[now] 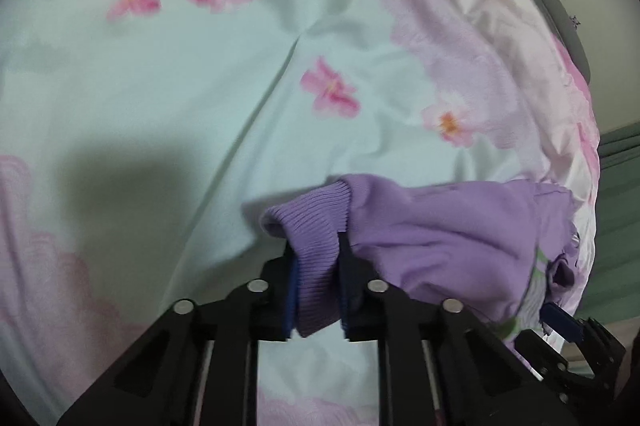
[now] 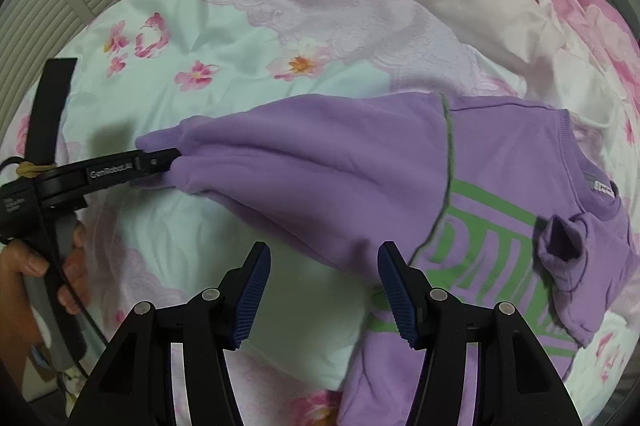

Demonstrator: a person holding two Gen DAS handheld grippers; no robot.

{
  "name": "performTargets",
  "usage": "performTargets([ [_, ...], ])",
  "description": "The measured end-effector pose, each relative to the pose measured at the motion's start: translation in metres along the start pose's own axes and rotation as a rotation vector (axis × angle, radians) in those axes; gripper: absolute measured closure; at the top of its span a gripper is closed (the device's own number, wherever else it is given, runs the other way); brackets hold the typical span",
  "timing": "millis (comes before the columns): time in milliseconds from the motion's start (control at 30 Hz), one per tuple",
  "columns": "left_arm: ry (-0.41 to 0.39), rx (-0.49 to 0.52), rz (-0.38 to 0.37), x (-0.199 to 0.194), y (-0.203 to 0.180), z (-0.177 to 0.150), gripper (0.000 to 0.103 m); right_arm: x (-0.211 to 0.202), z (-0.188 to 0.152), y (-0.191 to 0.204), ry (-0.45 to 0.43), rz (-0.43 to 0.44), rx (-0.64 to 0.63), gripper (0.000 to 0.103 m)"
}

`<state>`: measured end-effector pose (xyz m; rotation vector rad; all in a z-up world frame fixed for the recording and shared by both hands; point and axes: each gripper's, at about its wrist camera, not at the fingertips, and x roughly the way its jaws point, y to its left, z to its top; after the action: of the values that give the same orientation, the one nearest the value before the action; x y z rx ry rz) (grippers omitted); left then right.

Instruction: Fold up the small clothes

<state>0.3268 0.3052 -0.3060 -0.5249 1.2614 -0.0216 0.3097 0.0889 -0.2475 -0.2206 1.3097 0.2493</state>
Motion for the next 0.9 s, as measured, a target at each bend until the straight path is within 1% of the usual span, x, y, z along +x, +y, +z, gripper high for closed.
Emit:
performTargets([
  [100,-0.074,0.053,0.027,-0.041,-0.022,-0.002,0.088,-0.009,-0.003,-0.009,-0.011,0.005,0.007,0.046],
  [200,-0.122,0.153,0.085,-0.078,-0.059,-0.006,0.089,-0.025,-0.011,-0.026,-0.037,0.014,0.029,0.046],
  [233,-0.135,0.191,0.098,-0.089,-0.078,-0.008,0.089,-0.031,-0.014,-0.033,-0.046,0.018,0.041,0.046],
  [300,-0.152,0.236,0.094,-0.105,-0.106,-0.007,0.090,-0.043,-0.021,-0.049,-0.065,0.022,0.069,0.046],
  [333,-0.165,0.273,0.088,-0.112,-0.129,-0.009,0.090,-0.048,-0.025,-0.056,-0.072,0.022,0.084,0.046],
  [367,-0.173,0.295,0.078,-0.117,-0.143,-0.012,0.090,-0.055,-0.031,-0.067,-0.082,0.017,0.107,0.046],
  [433,-0.182,0.343,0.025,-0.122,-0.183,-0.019,0.090,-0.066,-0.042,-0.087,-0.096,0.014,0.150,0.046],
  [467,-0.184,0.377,-0.008,-0.122,-0.209,-0.025,0.090,-0.072,-0.049,-0.098,-0.102,0.014,0.171,0.046],
  [567,-0.183,0.450,-0.039,-0.112,-0.267,-0.037,0.091,-0.091,-0.069,-0.136,-0.126,-0.004,0.234,0.046],
  [600,-0.165,0.472,-0.060,-0.106,-0.291,-0.043,0.091,-0.097,-0.077,-0.149,-0.137,-0.017,0.252,0.046],
  [633,-0.155,0.482,-0.076,-0.102,-0.304,-0.046,0.091,-0.104,-0.086,-0.167,-0.148,-0.037,0.278,0.046],
  [667,-0.138,0.502,-0.099,-0.096,-0.326,-0.053,0.091,-0.108,-0.092,-0.180,-0.156,-0.049,0.299,0.046],
  [767,-0.107,0.551,-0.128,-0.079,-0.371,-0.068,0.091,-0.117,-0.110,-0.217,-0.165,-0.065,0.372,0.046],
  [833,-0.071,0.579,-0.144,-0.066,-0.403,-0.082,0.091,-0.124,-0.129,-0.245,-0.181,-0.080,0.430,0.046],
  [900,-0.058,0.602,-0.153,-0.057,-0.426,-0.096,0.091,-0.127,-0.147,-0.265,-0.187,-0.091,0.467,0.046],
])
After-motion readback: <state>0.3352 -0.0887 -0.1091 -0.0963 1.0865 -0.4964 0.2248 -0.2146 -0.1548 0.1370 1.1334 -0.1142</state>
